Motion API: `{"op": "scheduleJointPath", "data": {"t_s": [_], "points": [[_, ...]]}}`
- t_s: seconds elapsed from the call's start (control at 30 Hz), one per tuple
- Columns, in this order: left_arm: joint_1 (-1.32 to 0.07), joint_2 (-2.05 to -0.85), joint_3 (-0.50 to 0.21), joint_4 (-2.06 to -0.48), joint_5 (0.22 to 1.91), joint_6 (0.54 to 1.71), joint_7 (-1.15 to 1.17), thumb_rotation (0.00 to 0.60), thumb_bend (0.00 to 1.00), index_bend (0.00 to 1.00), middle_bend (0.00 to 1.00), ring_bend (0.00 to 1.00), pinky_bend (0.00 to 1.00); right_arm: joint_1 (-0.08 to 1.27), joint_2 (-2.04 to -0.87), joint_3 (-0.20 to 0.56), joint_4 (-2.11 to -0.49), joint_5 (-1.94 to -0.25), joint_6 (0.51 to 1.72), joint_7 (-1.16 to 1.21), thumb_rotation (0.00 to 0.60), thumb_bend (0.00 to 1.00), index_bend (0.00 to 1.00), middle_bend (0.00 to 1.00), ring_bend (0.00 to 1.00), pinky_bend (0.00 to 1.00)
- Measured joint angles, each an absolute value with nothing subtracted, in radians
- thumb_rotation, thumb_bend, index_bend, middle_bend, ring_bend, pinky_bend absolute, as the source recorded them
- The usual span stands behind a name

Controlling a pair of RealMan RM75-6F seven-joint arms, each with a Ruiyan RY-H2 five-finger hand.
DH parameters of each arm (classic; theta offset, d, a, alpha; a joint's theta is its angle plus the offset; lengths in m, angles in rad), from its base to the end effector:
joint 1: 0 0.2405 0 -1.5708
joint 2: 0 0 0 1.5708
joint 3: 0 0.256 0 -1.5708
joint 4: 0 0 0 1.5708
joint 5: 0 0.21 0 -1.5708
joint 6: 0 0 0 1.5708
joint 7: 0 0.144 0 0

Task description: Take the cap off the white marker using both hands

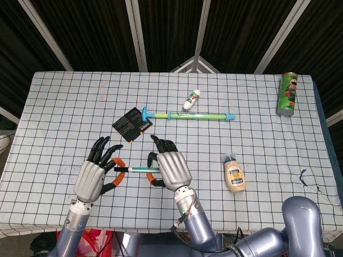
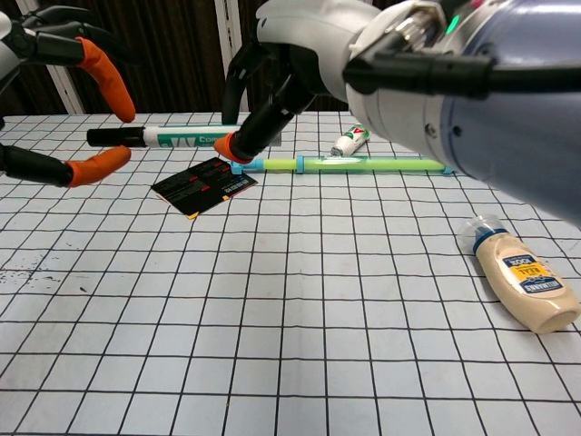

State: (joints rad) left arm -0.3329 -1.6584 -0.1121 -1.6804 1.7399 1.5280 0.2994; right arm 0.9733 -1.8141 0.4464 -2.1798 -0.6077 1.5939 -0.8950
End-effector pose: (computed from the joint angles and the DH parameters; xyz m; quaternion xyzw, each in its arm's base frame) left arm -0.1262 0.2179 0.0280 -0.5964 -0.3063 -0.6130 0.4179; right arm 0.0420 -0.2521 0.0108 0.6399 -0.5008 0.4612 0.3563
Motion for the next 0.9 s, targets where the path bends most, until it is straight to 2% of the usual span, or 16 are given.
{"op": "scheduleJointPath", "data": {"t_s": [0.9], "points": [[-0.328,-1.669,-0.108,-1.662,1.737,1.554,0.274,0.600,0.47,0.59,0.25,0.00,0.02,0.951,-1.779,0.431,-2.189,-0.618,1.579,-0.845,0.600,0.47,0.73,0.07,0.12,0.10]]}}
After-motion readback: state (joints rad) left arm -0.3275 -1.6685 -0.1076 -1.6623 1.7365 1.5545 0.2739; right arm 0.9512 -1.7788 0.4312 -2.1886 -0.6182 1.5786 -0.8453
